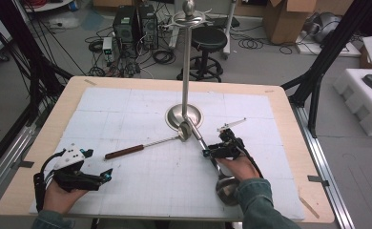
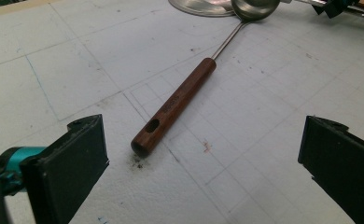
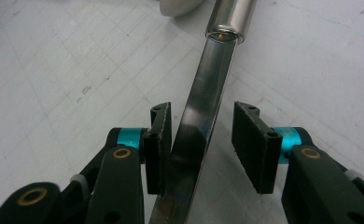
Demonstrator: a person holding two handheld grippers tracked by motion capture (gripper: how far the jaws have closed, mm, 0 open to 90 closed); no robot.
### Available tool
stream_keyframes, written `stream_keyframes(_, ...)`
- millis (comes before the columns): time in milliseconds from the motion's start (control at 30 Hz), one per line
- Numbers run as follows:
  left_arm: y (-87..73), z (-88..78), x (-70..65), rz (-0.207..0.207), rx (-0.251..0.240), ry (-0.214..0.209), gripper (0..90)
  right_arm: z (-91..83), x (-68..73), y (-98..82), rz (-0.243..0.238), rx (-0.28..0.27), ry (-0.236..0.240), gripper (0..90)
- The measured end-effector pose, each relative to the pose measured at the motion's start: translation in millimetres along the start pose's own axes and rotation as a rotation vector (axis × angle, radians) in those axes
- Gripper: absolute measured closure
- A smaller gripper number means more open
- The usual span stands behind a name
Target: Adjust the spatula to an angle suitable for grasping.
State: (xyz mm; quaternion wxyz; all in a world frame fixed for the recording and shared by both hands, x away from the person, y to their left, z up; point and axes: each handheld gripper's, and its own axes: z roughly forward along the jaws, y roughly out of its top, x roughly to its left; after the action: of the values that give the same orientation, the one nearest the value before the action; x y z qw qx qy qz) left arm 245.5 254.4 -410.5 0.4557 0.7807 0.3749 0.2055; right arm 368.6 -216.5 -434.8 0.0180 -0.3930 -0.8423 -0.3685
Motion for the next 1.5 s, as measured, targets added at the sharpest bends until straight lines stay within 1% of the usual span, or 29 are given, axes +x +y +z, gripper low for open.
stream_keyframes(67,0.1,-0.2,0.0,0.002,0.003,0.0,1.7,1.1,-1.2,0.1,-0.004,-0.005,0.008,60.5)
stream_keyframes(100,0.1,-0.3,-0.1,0.003,0.002,0.001,1.8,2.2,-0.8,0.1,0.007,-0.005,0.018,63.1)
stream_keyframes(167,0.1,-0.4,0.0,0.004,0.003,0.001,1.7,2.6,-0.5,0.2,0.011,0.001,0.022,64.1)
stream_keyframes(200,0.1,-0.4,0.0,0.004,0.003,0.002,1.7,3.1,-0.2,0.3,0.015,0.0,0.026,66.2)
stream_keyframes(267,0.0,-0.7,0.0,0.004,0.003,0.002,1.7,3.6,-0.6,0.6,0.01,-0.003,0.031,67.7)
stream_keyframes(300,-0.1,-0.7,-0.1,0.005,0.002,0.002,1.8,3.5,-0.8,0.7,0.018,-0.003,0.035,68.2)
stream_keyframes(333,-0.1,-0.7,0.0,0.005,0.002,0.002,1.7,3.3,-2.1,0.6,0.038,-0.004,0.042,69.0)
stream_keyframes(367,-0.1,-0.7,0.0,0.005,0.002,0.002,1.7,3.3,-2.1,0.6,0.038,-0.004,0.042,69.0)
stream_keyframes(400,-0.1,-0.7,0.1,0.004,0.002,0.003,1.8,2.7,-1.8,0.5,0.058,0.001,0.045,69.5)
stream_keyframes(467,-0.2,-1.0,0.4,0.004,0.002,0.002,1.8,2.7,-3.0,0.4,0.066,-0.002,0.05,70.0)
stream_keyframes(533,-0.3,-1.2,0.4,0.003,0.002,0.004,1.8,2.1,-4.4,0.3,0.089,0.0,0.057,70.4)
stream_keyframes(567,-0.3,-1.4,0.6,0.006,0.003,0.005,1.8,2.1,-4.4,0.3,0.089,0.0,0.057,70.4)
stream_keyframes(600,-0.4,-1.6,0.6,0.006,0.003,0.006,1.7,1.2,-5.0,0.2,0.105,0.002,0.056,70.5)
stream_keyframes(700,-0.4,-1.9,0.6,0.004,0.001,0.009,1.8,0.9,-6.5,0.0,0.105,-0.005,0.057,70.7)
stream_keyframes(800,-0.4,-2.1,0.3,0.007,0.002,0.007,1.7,-0.7,-6.3,0.1,0.123,-0.005,0.063,71.3)
stream_keyframes(833,-0.4,-2.0,0.2,0.008,0.002,0.007,1.7,-1.2,-7.0,0.0,0.122,-0.012,0.064,71.8)
stream_keyframes(867,-0.4,-1.9,0.1,0.008,0.003,0.008,1.7,-2.5,-6.8,-0.1,0.135,-0.009,0.068,72.2)
stream_keyframes(933,-0.3,-2.2,0.3,0.013,0.006,0.005,1.7,-4.6,-7.7,-0.4,0.135,-0.018,0.07,73.5)
stream_keyframes(1000,-0.5,-1.8,0.0,0.01,0.002,0.006,1.7,-7.3,-8.4,-0.7,0.134,-0.024,0.069,74.8)
stream_keyframes(1233,-0.4,-1.7,-0.4,0.012,0.005,0.006,1.8,-14.6,-10.6,-1.8,0.154,-0.044,0.074,76.4)
stream_keyframes(1333,-0.5,-1.7,-0.1,0.011,0.004,0.006,1.8,-16.8,-10.8,-2.1,0.165,-0.048,0.08,76.9)
stream_keyframes(1400,-0.6,-1.7,-0.2,0.009,0.003,0.006,1.8,-18.7,-11.2,-2.5,0.165,-0.055,0.094,77.7)
stream_keyframes(1500,-0.5,-1.8,-0.1,0.012,0.004,0.006,1.7,-21.6,-10.6,-2.7,0.169,-0.062,0.101,78.3)
